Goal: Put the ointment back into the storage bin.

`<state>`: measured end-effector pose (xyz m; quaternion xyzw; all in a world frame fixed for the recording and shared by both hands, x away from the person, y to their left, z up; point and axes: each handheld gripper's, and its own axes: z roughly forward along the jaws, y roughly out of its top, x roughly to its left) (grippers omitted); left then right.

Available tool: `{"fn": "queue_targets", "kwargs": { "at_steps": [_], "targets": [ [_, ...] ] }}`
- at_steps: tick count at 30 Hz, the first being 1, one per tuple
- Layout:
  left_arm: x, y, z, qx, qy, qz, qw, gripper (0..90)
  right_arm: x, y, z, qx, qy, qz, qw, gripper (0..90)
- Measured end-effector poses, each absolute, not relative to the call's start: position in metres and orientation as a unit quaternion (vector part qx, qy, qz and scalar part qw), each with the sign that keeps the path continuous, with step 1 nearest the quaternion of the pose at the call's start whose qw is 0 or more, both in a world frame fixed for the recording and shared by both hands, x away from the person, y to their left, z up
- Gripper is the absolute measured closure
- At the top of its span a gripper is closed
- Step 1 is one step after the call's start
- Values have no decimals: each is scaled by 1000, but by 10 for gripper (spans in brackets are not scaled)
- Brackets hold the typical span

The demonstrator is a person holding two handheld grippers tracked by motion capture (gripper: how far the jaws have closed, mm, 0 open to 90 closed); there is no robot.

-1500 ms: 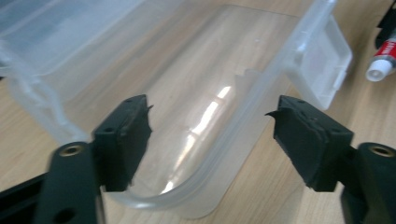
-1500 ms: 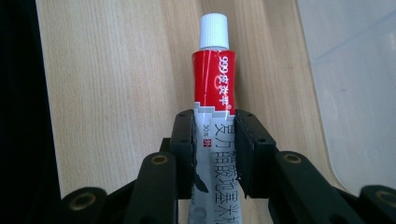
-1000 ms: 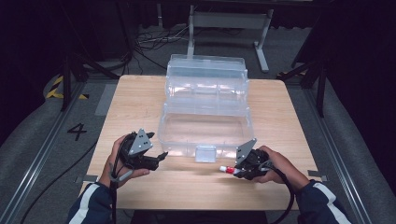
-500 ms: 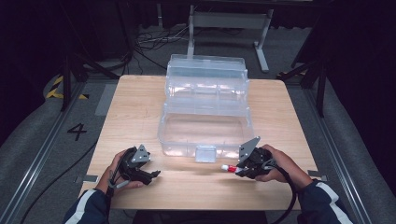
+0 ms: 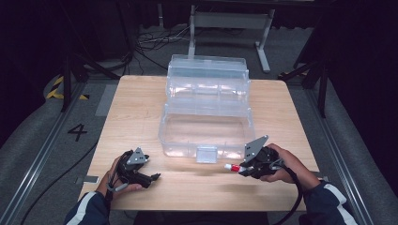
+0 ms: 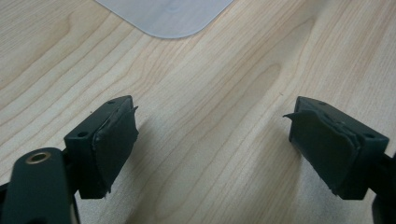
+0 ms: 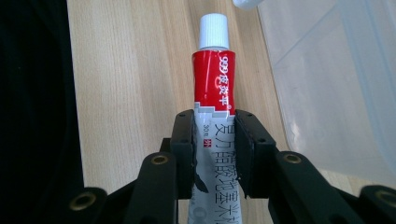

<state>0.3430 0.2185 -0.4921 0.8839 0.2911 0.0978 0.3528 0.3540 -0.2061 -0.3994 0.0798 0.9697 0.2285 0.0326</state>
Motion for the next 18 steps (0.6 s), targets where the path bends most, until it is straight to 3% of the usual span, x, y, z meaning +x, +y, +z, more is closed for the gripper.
{"fn": "queue_targets", "kwargs": {
  "at_steps": [18],
  "targets": [
    [344, 218, -492, 882, 296, 99, 354, 157, 357, -206, -358, 73, 972, 216, 56, 710]
  ]
}}
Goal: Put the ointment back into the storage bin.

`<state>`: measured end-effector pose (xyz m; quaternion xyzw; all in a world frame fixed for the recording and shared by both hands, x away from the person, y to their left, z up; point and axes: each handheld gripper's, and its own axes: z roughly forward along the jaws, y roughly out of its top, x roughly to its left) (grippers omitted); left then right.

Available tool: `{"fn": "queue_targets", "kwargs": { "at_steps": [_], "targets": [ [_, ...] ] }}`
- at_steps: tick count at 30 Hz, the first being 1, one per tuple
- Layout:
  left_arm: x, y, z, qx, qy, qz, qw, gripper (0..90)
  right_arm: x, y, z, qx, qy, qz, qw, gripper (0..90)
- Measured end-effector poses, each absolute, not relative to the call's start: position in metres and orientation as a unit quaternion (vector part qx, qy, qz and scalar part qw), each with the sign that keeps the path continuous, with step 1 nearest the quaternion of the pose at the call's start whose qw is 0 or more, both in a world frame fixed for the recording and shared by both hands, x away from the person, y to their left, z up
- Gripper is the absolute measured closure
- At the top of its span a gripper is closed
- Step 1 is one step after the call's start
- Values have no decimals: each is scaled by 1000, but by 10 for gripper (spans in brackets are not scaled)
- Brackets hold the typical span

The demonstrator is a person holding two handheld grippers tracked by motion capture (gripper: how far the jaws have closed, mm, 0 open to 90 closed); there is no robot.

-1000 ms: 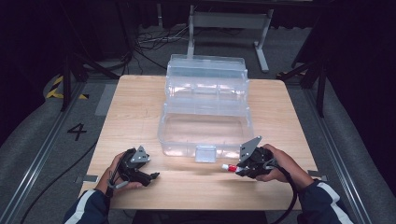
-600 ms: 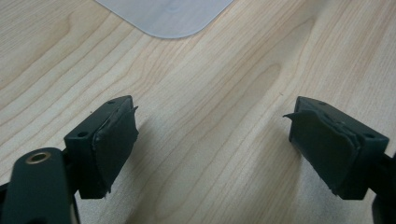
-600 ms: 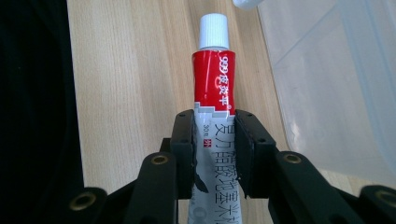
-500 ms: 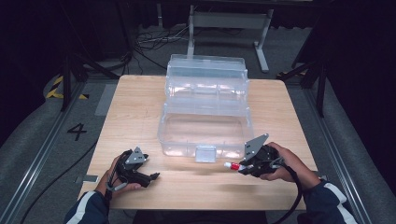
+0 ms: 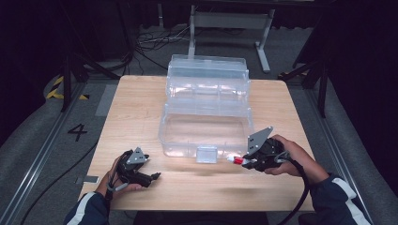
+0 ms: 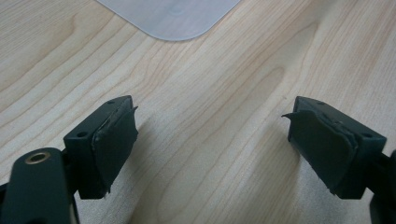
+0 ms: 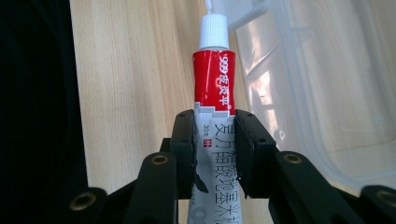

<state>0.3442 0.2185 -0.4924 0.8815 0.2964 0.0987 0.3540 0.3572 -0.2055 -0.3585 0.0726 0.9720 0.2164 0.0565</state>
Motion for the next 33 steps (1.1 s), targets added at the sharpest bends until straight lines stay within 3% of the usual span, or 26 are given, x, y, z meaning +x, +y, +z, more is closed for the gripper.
{"fn": "queue_targets", "kwargs": {
  "at_steps": [21, 33],
  "targets": [
    [344, 218, -492, 881, 297, 99, 354, 156, 370, -201, -313, 58, 972, 207, 96, 710],
    [344, 218, -492, 881, 299, 99, 354, 156, 386, -195, -304, 56, 974, 195, 99, 711]
  ]
}}
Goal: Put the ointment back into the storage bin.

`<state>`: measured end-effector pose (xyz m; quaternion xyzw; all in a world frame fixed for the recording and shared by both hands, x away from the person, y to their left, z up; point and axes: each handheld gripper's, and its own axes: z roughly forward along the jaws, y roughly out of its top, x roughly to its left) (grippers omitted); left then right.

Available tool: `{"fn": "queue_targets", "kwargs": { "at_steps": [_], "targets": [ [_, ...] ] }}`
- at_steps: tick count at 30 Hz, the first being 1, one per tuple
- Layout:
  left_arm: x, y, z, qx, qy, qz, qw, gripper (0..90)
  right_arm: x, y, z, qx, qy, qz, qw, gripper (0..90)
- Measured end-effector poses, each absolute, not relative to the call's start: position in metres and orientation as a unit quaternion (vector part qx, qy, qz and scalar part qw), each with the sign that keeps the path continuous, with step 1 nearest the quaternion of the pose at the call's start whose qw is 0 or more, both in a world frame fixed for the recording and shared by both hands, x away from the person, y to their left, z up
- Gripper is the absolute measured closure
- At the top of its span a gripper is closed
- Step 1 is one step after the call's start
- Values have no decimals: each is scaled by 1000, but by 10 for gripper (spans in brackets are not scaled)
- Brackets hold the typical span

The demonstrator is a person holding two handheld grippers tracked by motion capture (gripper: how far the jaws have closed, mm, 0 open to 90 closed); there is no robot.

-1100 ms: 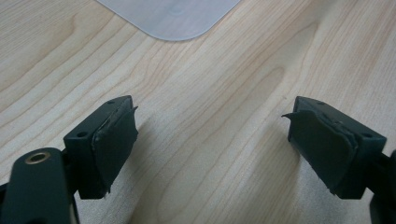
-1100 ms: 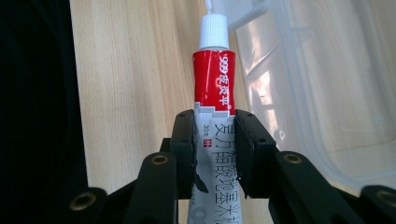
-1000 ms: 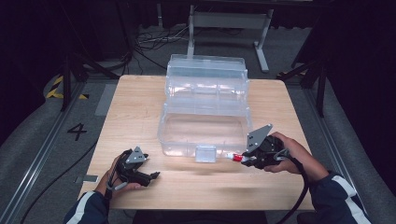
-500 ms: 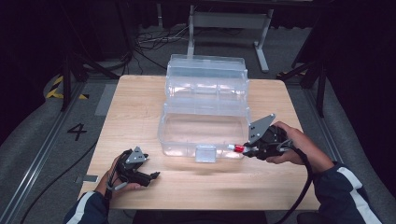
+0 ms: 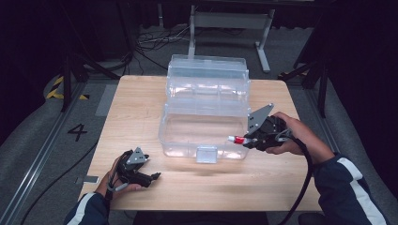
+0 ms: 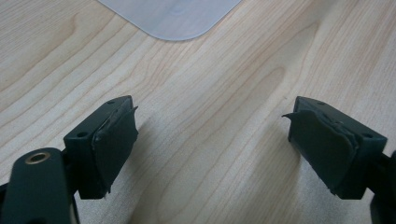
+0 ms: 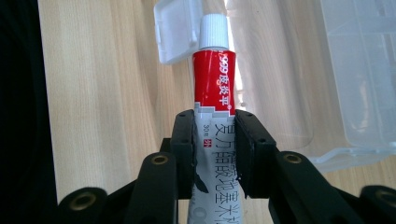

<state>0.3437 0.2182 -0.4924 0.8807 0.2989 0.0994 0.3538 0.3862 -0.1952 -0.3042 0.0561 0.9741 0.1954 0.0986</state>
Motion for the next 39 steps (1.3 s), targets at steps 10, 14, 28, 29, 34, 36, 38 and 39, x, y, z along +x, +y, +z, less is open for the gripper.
{"fn": "queue_targets", "kwargs": {
  "at_steps": [10, 14, 28, 29, 34, 36, 38, 39],
  "targets": [
    [344, 218, -492, 880, 300, 100, 354, 155, 401, -181, -300, 54, 976, 182, 103, 710],
    [344, 218, -492, 880, 300, 100, 354, 155, 409, -176, -300, 53, 977, 180, 98, 710],
    [343, 218, -493, 881, 300, 99, 354, 155, 430, -155, -307, 49, 980, 172, 90, 710],
    [343, 218, -493, 881, 300, 99, 354, 155, 432, -154, -309, 51, 980, 171, 87, 710],
    [343, 218, -492, 880, 301, 101, 352, 155, 441, -145, -316, 53, 983, 159, 81, 710],
    [343, 218, -492, 880, 301, 101, 353, 155, 444, -142, -318, 52, 983, 159, 79, 710],
    [343, 218, -492, 880, 301, 102, 352, 155, 446, -139, -321, 52, 984, 155, 74, 710],
    [343, 218, -492, 880, 301, 102, 352, 155, 448, -137, -323, 52, 985, 150, 73, 710]
  ]
}}
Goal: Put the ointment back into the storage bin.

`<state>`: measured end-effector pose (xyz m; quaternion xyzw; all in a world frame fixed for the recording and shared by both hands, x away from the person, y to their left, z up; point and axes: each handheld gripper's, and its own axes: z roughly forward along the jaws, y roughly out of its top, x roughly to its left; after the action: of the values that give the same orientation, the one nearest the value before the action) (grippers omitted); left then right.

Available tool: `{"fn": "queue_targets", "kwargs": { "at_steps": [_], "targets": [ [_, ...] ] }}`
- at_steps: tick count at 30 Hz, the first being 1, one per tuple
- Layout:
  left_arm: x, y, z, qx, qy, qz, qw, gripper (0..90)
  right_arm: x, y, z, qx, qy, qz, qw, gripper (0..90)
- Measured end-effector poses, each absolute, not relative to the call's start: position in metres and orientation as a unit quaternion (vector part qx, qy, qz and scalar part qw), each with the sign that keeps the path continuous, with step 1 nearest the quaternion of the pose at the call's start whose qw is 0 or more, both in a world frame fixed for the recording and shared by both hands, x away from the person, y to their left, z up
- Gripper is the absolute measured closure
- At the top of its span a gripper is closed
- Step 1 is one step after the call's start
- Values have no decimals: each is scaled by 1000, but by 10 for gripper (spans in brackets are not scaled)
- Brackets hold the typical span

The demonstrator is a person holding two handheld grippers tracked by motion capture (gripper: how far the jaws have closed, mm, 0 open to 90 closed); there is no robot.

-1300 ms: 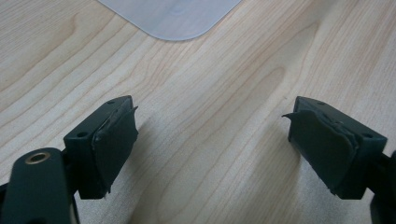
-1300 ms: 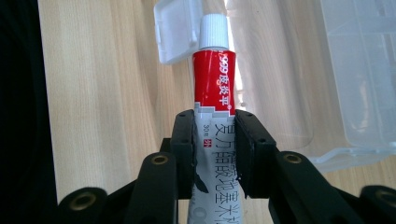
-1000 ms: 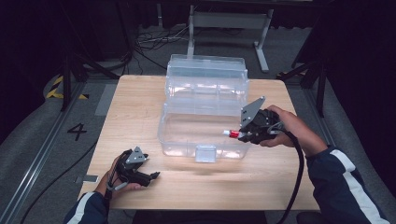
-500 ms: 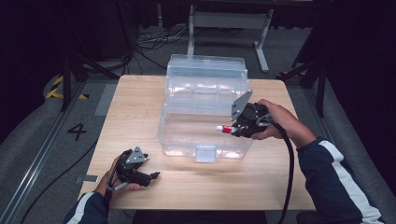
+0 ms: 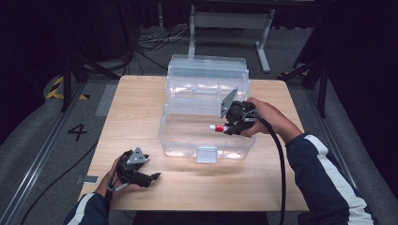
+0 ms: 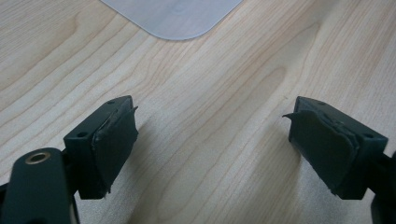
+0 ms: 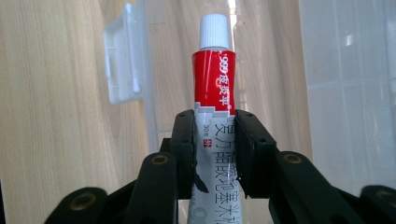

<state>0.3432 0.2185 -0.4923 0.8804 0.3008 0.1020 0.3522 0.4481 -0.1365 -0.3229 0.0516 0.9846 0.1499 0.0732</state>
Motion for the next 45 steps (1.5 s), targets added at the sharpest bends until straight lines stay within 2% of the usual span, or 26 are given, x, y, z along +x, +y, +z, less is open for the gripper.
{"fn": "queue_targets", "kwargs": {
  "at_steps": [22, 45],
  "targets": [
    [343, 218, -492, 881, 301, 102, 351, 154, 479, -124, -358, 72, 990, 108, 50, 709],
    [343, 218, -492, 880, 302, 102, 351, 152, 487, -125, -400, 75, 995, 63, 31, 709]
  ]
}}
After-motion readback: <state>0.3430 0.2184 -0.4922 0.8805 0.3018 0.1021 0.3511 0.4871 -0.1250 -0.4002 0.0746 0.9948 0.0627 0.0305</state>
